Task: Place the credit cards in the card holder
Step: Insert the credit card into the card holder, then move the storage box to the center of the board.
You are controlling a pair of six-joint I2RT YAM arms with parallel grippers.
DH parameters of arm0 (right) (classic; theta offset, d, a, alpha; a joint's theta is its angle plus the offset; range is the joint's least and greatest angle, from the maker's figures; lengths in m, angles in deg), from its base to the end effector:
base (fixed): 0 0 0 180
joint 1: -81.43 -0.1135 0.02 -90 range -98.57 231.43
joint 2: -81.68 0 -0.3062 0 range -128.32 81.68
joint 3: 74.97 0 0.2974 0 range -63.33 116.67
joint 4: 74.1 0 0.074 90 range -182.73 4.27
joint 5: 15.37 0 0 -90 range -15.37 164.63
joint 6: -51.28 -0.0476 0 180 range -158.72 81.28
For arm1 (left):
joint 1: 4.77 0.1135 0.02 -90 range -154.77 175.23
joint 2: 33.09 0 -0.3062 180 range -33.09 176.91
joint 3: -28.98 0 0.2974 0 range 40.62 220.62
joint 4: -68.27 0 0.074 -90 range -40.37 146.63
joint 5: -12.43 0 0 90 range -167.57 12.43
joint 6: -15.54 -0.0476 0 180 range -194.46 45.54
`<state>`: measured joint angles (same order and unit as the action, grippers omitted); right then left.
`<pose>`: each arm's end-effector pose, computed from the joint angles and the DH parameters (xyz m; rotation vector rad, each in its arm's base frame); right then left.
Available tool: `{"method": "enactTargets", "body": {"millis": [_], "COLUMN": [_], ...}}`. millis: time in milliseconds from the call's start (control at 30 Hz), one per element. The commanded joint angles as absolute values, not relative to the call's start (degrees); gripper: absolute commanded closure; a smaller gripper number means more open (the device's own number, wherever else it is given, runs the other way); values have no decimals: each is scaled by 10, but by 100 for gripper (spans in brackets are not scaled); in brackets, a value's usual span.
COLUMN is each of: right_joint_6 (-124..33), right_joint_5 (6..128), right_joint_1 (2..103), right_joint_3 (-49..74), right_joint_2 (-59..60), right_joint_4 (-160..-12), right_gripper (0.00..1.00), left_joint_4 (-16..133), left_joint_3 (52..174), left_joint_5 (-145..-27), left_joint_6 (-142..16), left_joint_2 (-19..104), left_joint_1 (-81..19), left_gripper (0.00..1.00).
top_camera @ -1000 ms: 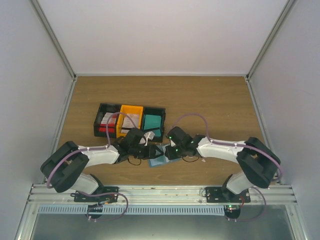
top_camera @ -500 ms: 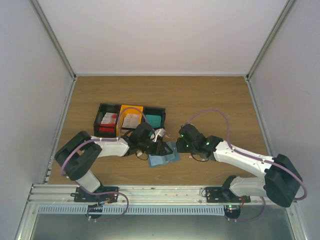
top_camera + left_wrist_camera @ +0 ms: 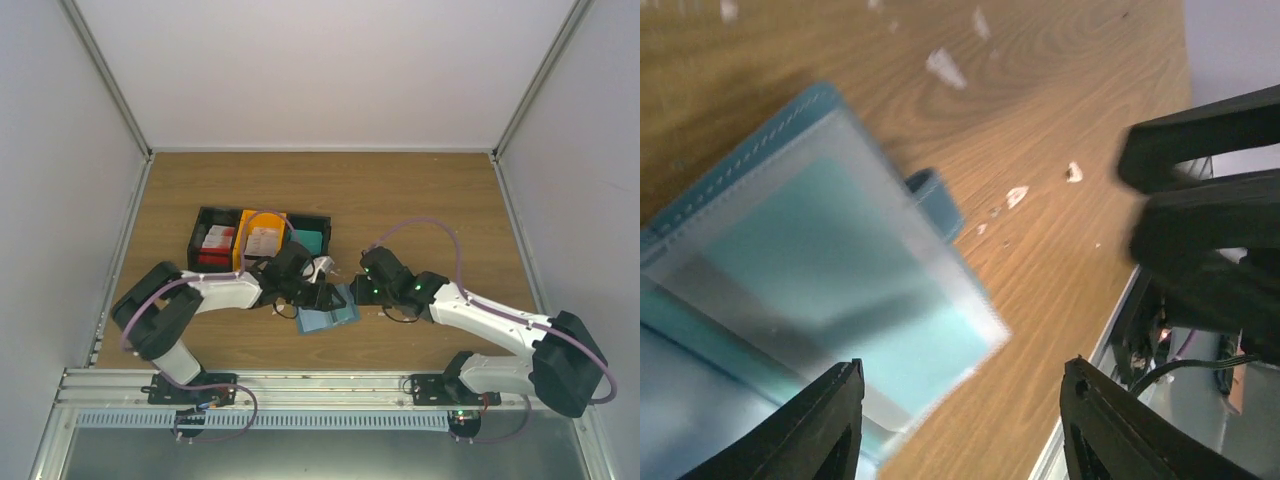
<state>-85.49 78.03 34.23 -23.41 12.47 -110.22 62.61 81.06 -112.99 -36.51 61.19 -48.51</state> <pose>0.1832 0.1936 0.2116 0.0155 2.6102 0.5715 0.2257 -0.2542 0.1354 0.4628 2.6492 -1.3173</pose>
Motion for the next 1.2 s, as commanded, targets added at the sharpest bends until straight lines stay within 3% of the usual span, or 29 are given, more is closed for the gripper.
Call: {"method": "enactTargets", "body": {"millis": [0,333,567,667,833,1000,1167], "right_joint_6": [-826,-605,-480,-452,-419,-390,-376], "right_joint_5": [766,693,675,658,652,662,665], "right_joint_1": [352,359,359,356,343,329,320], "right_joint_3": [-221,-69,95,166,299,435,521], "right_joint_2": [126,-3,-144,-195,-288,-401,-477], "right_joint_4": [-1072,-1077,-1133,-1155,-1194,-1250,-1283], "right_gripper": [73,70,57,53,50,49,49], "left_joint_4": [544,435,422,418,435,456,483], "left_joint_3": [849,812,746,722,680,651,652], "left_joint_5": [-1036,-820,-839,-852,-881,-894,-923], "left_joint_6": [-420,-378,-357,-353,-326,-310,-332], "left_joint_2": [522,334,248,231,218,218,231], "left_joint_1": [-487,-402,-289,-251,-187,-118,-75], "left_gripper": [43,32,17,1,1,9,10]}}
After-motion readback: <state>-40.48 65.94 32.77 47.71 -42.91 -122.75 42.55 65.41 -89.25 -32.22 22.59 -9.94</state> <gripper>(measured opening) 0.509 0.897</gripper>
